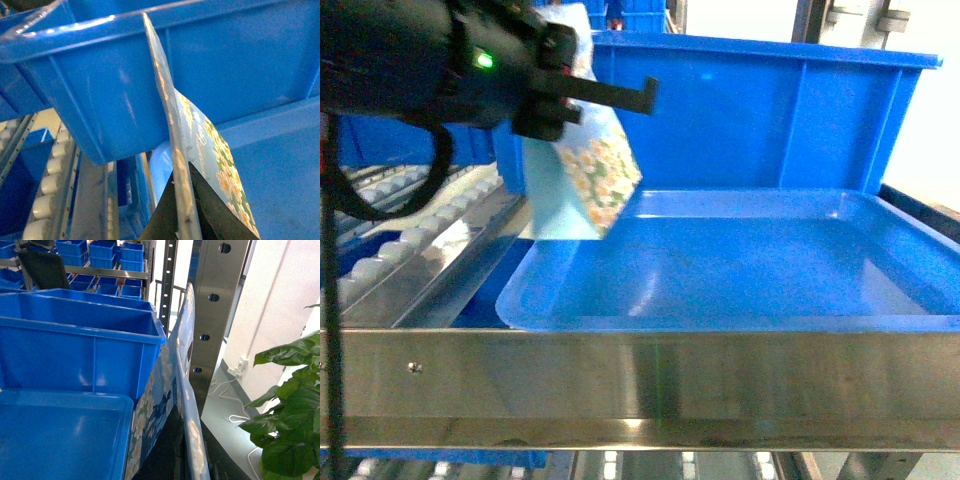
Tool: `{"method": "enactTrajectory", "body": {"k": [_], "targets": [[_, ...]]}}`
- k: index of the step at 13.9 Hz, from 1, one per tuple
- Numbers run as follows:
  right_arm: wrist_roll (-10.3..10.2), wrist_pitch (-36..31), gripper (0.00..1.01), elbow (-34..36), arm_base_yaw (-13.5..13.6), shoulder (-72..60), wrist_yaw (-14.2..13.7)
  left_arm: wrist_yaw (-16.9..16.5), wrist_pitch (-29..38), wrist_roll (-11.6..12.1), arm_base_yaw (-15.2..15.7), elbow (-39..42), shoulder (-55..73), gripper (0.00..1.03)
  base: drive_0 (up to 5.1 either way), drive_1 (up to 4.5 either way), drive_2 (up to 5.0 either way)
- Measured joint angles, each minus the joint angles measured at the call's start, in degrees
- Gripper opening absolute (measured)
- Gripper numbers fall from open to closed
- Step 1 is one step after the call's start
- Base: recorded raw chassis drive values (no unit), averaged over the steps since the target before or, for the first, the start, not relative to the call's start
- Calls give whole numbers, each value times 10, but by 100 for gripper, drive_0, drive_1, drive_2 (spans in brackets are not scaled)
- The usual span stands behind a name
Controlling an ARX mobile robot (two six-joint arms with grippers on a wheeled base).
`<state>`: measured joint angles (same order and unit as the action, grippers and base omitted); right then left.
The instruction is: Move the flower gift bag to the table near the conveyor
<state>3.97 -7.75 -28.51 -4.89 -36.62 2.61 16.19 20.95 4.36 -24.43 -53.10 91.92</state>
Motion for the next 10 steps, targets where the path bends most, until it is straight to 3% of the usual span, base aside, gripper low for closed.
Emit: {"method": "enactTrajectory", "body": {"k": [2, 7, 10], "targets": [[0, 0, 2, 0, 0, 0, -1, -7, 2, 19, 50, 47, -91, 2, 0, 0, 0], [2, 0, 2, 0, 0, 0, -1, -53, -20, 10, 128, 137, -218, 2, 0, 0, 0], [2, 0, 2, 0, 0, 0, 0, -82, -32, 6, 168, 149, -285, 2, 0, 0, 0]]}}
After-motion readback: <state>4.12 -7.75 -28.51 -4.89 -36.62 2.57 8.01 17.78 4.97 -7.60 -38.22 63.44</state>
